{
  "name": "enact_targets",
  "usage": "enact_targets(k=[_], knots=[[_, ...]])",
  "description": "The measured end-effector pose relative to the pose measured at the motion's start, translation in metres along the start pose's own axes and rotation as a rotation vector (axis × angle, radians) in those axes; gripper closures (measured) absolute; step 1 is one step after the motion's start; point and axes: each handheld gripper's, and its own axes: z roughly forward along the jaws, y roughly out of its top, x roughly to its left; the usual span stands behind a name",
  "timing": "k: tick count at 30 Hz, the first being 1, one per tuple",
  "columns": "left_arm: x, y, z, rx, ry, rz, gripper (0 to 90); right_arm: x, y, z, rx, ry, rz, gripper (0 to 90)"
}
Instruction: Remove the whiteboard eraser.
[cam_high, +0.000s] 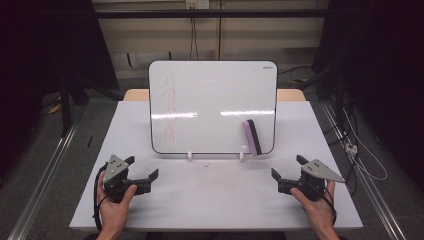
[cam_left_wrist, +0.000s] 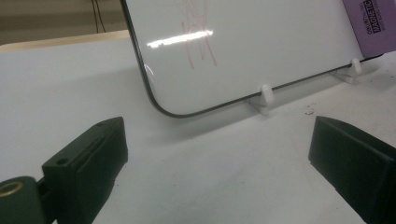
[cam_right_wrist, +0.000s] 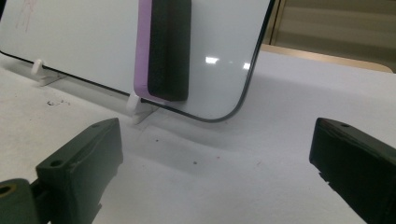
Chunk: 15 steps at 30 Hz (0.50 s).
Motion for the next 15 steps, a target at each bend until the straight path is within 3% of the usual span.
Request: enact_targets(k=[9,15], knots=[[-0.0014,-0.0014,0.0004,0.029,-0.003,0.004,4.8,-0.0009,-0.0002,0.0012,0.015,0.002,0.015,3.1],[-0.0033,-0.0002,-0.0012,0.014,0.003,0.005,4.8,0.0036,-0.0002,0.0043,0.037,0.008,0.008,2.8]])
